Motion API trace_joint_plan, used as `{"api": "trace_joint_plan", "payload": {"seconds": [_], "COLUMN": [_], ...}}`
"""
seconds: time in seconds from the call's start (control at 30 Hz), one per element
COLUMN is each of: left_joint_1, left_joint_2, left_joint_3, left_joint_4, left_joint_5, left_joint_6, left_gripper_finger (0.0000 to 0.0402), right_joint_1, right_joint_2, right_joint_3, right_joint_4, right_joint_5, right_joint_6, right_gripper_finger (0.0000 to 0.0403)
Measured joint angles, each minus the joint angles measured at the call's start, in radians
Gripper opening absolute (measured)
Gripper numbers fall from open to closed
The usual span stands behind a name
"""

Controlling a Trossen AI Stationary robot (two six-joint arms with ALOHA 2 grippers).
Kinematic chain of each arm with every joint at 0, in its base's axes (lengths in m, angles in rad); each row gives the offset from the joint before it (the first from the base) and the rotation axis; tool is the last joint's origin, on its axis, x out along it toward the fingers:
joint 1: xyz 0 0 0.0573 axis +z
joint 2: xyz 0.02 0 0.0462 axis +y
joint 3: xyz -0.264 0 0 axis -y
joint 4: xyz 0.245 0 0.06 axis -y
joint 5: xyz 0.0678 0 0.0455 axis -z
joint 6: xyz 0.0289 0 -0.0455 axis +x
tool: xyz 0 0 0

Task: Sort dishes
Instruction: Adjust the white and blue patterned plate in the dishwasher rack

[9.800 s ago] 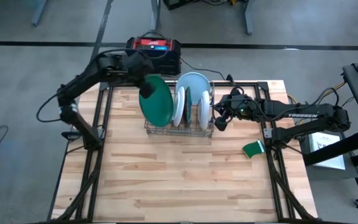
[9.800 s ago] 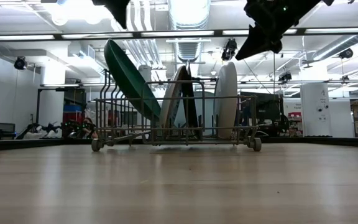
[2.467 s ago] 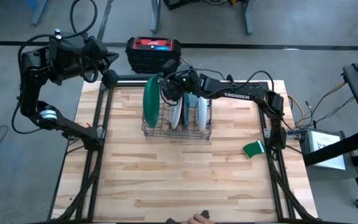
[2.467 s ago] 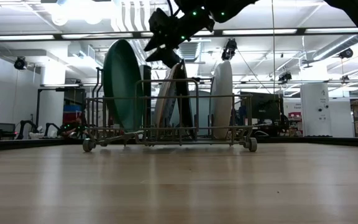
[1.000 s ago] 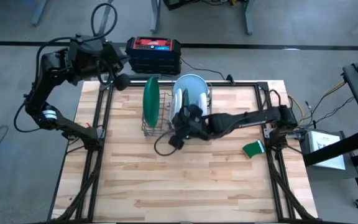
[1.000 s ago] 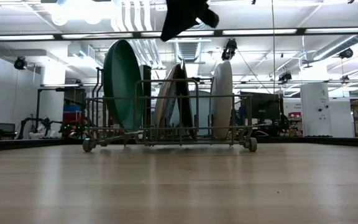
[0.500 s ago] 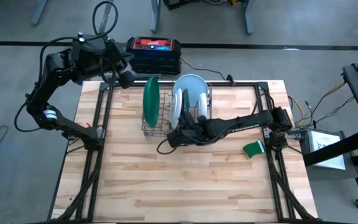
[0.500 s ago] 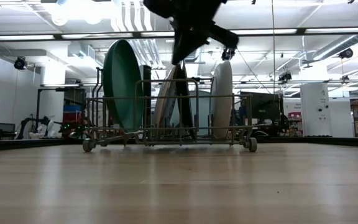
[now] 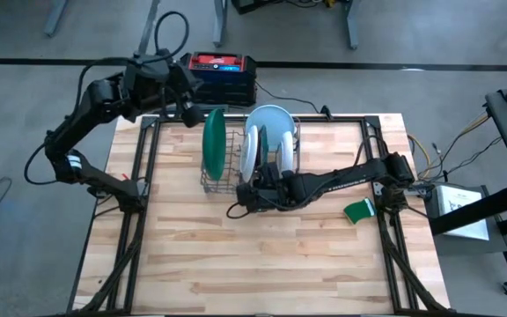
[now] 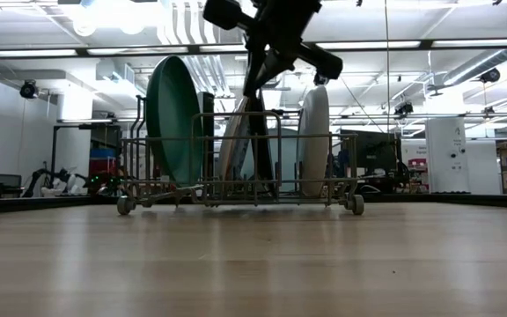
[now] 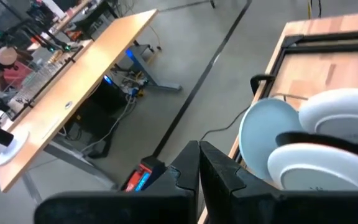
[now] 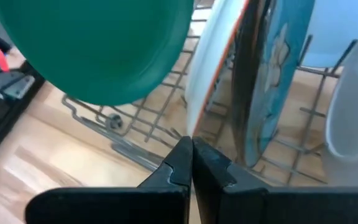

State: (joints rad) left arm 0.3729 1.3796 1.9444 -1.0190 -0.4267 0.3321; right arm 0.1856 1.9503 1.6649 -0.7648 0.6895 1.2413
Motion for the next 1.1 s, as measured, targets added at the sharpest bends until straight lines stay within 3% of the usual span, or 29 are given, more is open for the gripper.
{"api": "trace_joint_plan", "payload": {"seconds": [0.43, 1.1], "left_joint_1": [0.0, 0.0], "left_joint_2": [-0.001, 0.011], "left_joint_3": [0.073, 0.103], "left_joint_4": [0.031, 0.04], "left_joint_5": [-0.001, 0.0], "left_joint_6": [0.002, 0.006], "left_gripper_finger": [0.0001, 0.0001], "right_joint_1": [0.0, -0.023], "right_joint_2": [0.0, 0.08], "right_joint_3": [-0.065, -0.061], "right_joint_4": [0.017, 0.136], "right_joint_5": [0.098, 0.172], "right_joint_6": [0.086, 0.014], "right_gripper_finger": [0.0, 0.0]}}
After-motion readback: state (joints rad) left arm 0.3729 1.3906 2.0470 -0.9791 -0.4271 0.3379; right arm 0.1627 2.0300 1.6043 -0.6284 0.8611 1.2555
